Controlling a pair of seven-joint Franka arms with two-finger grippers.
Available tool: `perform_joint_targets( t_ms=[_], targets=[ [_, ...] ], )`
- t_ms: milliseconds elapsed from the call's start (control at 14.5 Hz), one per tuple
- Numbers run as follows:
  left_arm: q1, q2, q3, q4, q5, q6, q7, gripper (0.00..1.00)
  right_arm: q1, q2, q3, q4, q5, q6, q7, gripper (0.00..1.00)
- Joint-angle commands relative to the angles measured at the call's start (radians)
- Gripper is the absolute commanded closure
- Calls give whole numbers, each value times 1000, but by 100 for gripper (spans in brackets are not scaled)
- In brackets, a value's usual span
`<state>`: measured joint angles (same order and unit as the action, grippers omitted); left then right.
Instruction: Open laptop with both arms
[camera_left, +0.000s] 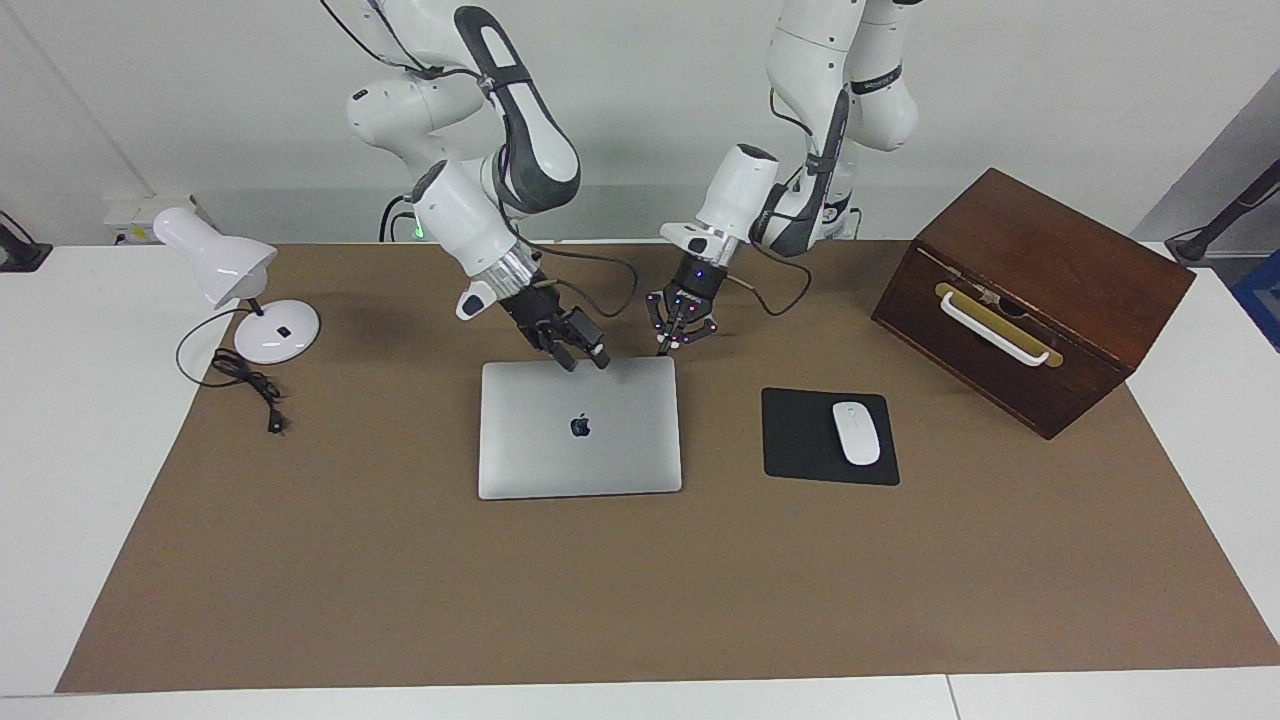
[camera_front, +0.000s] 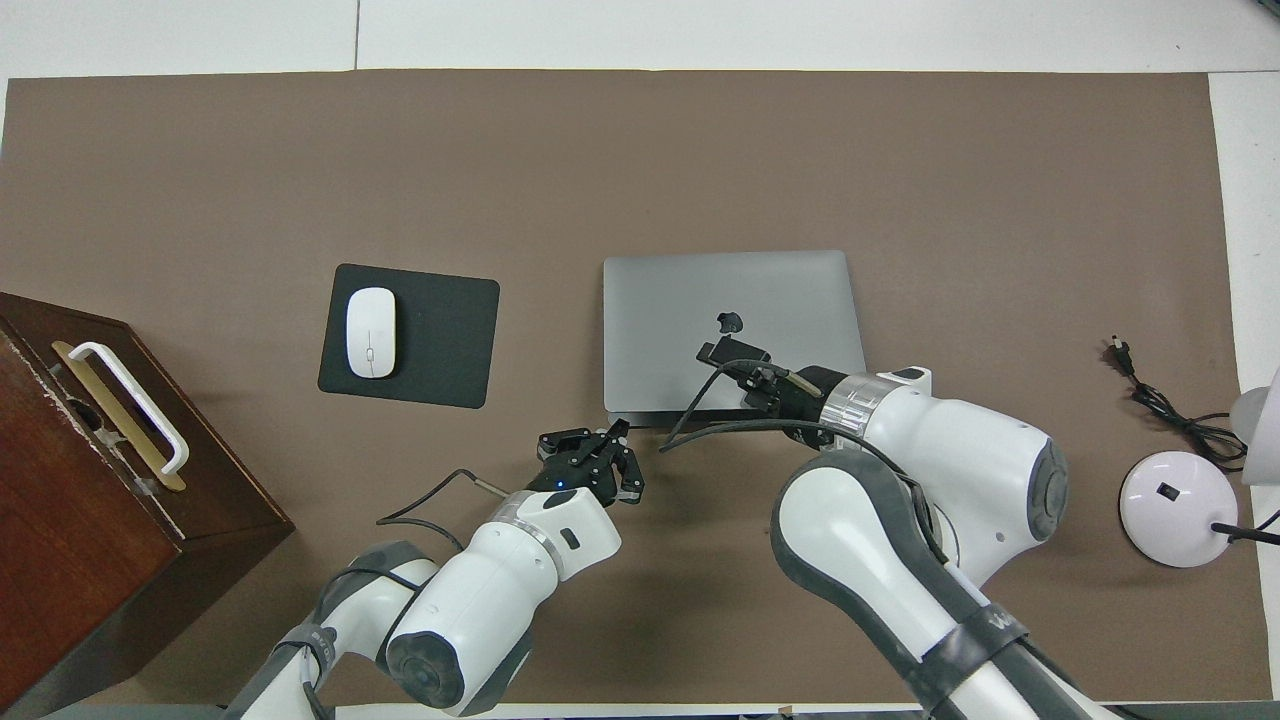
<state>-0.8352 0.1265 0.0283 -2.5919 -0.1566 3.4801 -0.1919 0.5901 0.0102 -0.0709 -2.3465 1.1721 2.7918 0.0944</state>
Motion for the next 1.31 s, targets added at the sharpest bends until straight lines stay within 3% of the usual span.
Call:
perform_joint_targets(
  t_ms=[0, 413, 964, 1240],
  targets=[
    [11, 38, 12, 26, 34, 22, 11, 100, 28, -35, 3, -11, 21, 17, 34, 0],
    [48, 76, 10, 56, 80, 20, 11, 100, 62, -50, 5, -40, 23, 80, 50, 0],
    [48, 168, 12, 128, 80, 22, 11, 100, 82, -36, 5, -56, 23, 83, 44, 0],
    [56, 173, 12, 128, 117, 22, 11, 100, 85, -38, 5, -74, 24, 83, 41, 0]
  ],
)
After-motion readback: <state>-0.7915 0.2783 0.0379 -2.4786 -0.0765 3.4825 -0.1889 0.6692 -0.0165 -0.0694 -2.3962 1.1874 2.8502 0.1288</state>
